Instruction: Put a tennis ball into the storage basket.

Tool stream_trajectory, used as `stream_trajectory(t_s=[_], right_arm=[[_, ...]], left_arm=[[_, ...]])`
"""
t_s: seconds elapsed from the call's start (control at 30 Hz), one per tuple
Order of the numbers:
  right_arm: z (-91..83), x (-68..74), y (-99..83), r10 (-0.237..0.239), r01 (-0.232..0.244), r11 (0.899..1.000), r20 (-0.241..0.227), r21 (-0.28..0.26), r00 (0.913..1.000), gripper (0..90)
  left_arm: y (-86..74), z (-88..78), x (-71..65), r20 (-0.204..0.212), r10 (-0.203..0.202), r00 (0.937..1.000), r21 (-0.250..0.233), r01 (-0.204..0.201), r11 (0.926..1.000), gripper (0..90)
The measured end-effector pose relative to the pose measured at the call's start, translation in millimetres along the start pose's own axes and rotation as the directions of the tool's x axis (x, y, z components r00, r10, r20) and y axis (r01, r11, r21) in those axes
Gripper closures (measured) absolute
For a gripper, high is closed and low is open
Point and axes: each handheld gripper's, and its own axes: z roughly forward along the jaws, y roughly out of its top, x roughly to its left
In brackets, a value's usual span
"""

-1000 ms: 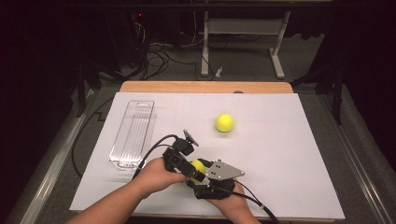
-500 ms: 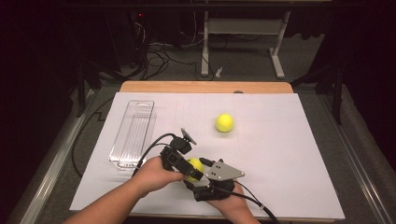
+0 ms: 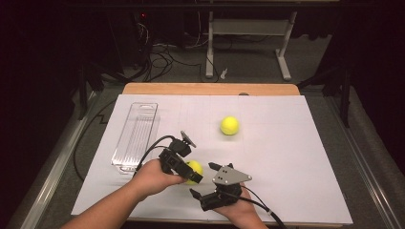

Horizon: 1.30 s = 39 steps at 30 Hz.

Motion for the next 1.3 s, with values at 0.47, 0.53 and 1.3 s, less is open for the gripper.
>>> stream_trajectory(t_s=[0.47,0.53,1.3], right_arm=[[-13.0,-13.1,2.4,-0.008,0.008,1.000,0.045,0.014,0.9989,0.3],[-17.1,-15.4,1.7,-0.017,0.016,1.000,0.055,0.018,0.9983,0.3],[-68.9,-55.9,-23.0,-0.004,-0.009,0.998,0.198,0.067,0.9802,0.3]], left_arm=[[-9.2,-5.7,8.4,-0.039,-0.010,0.9992,0.006,0.010,0.9999,26.6],[-11.0,-5.9,10.2,-0.046,-0.011,0.9989,0.008,0.011,0.9999,26.6],[-14.2,-1.4,13.6,-0.070,-0.018,0.9974,0.030,0.020,0.9994,26.5]])
